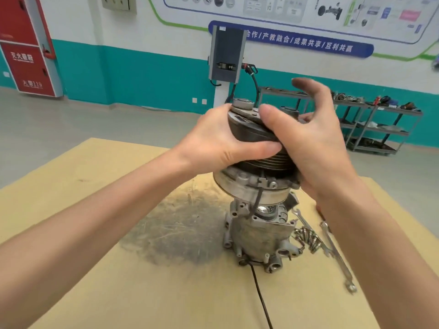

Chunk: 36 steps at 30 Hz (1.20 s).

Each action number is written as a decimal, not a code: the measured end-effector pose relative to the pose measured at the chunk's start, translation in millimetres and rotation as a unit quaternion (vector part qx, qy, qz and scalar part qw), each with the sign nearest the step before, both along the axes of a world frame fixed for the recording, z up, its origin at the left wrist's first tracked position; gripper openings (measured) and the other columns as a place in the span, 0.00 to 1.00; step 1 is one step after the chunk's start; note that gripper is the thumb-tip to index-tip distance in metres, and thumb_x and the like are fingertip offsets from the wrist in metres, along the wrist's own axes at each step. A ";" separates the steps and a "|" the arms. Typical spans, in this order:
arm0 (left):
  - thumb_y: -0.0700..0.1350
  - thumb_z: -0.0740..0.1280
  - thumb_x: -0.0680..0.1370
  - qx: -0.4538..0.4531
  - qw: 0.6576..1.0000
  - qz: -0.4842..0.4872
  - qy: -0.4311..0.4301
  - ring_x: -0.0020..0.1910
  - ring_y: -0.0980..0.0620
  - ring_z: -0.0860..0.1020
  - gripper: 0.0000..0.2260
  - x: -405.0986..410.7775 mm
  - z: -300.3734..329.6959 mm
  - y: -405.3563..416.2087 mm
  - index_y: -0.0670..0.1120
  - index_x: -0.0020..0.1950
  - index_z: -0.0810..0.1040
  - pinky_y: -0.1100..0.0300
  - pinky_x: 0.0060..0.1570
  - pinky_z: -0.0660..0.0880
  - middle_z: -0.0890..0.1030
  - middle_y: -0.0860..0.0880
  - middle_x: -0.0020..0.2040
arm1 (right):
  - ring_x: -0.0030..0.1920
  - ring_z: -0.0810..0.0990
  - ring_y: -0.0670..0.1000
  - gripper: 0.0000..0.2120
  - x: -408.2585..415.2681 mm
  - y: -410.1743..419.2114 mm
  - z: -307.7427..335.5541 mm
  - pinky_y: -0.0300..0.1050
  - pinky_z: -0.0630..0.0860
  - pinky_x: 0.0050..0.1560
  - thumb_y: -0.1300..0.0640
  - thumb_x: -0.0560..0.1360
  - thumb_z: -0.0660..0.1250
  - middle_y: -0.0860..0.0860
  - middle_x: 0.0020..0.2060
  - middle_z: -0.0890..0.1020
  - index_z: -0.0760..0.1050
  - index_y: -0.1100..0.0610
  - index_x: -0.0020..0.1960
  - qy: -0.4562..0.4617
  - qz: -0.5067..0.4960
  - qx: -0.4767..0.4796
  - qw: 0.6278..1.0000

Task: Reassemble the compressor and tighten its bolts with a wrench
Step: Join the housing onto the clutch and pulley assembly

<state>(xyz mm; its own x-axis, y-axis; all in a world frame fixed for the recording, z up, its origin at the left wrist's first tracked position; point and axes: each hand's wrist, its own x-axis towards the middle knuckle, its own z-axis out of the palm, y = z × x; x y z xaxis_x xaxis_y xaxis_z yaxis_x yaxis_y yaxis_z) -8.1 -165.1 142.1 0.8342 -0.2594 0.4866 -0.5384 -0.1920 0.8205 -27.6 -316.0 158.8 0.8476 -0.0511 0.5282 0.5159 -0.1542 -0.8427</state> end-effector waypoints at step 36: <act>0.59 0.76 0.56 0.043 0.997 -0.035 0.051 0.55 0.63 0.78 0.31 62.3 -82.2 -48.5 0.52 0.56 0.75 0.41 0.74 0.57 0.82 0.66 0.47 | 0.51 0.82 0.48 0.34 44.2 -49.7 -85.5 0.52 0.81 0.52 0.44 0.63 0.74 0.45 0.51 0.77 0.67 0.38 0.67 0.013 -0.084 -0.079 0.993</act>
